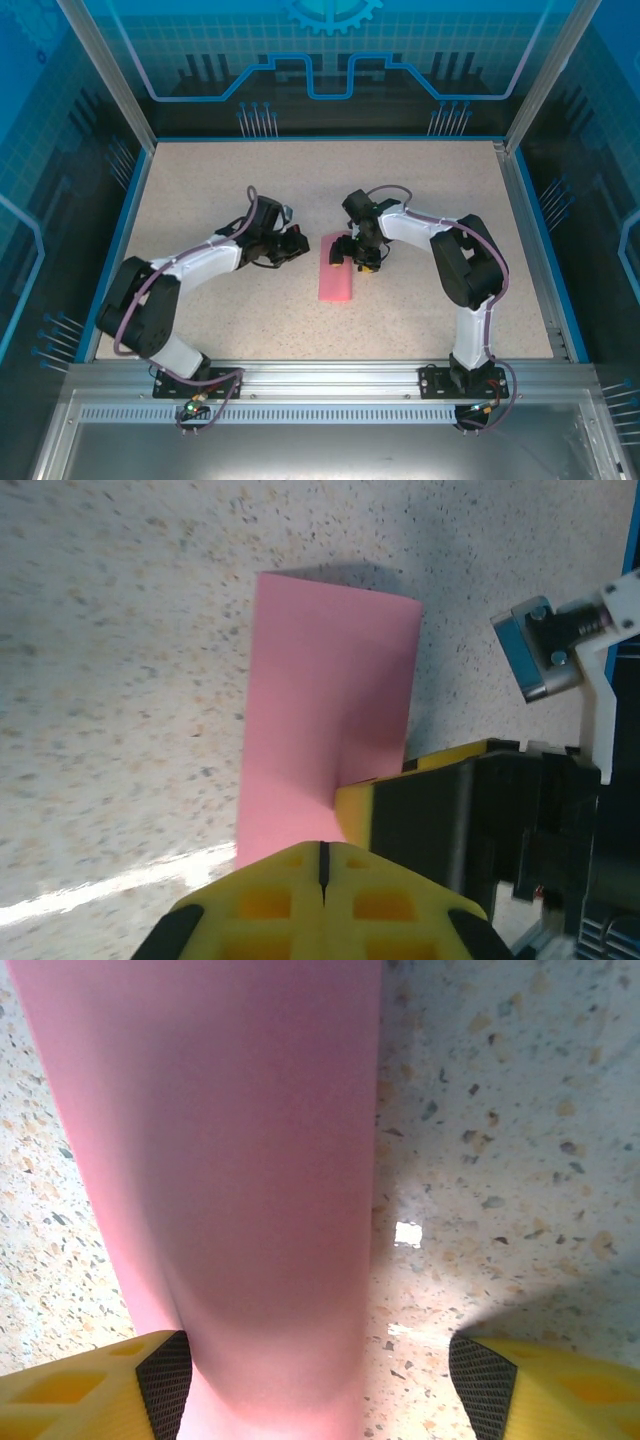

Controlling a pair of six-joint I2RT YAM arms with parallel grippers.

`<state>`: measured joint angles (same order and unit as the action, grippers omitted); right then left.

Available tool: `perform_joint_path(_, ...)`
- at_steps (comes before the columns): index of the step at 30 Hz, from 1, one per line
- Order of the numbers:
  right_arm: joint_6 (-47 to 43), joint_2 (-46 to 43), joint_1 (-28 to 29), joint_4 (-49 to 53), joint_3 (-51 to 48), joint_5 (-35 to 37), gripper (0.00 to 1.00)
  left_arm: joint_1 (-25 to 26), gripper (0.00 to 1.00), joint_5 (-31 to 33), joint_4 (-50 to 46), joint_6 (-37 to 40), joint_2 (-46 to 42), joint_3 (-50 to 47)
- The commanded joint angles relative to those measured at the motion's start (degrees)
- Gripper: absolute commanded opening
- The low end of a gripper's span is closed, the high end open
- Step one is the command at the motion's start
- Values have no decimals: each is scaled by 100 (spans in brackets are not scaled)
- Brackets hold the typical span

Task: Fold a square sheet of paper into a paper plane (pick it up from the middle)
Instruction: Hold the square sheet of paper at the center of the table, then fold the square sheet of paper in half at the center of the table.

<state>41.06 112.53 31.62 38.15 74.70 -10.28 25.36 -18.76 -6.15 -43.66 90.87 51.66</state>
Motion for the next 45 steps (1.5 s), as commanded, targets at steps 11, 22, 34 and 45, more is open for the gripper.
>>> perform_joint_path(11,-69,437,28,300,-233,694,74,434,0,-111,-97,-388,1135,690)
perform_joint_path(22,-72,455,29,308,-210,668,75,487,0,-38,-57,-459,1558,762)
perform_joint_path(34,-115,449,34,336,-176,616,75,492,0,57,88,-552,1836,583)
perform_joint_path(45,-335,-707,-104,-245,-338,118,76,492,0,171,-88,-312,1928,565)
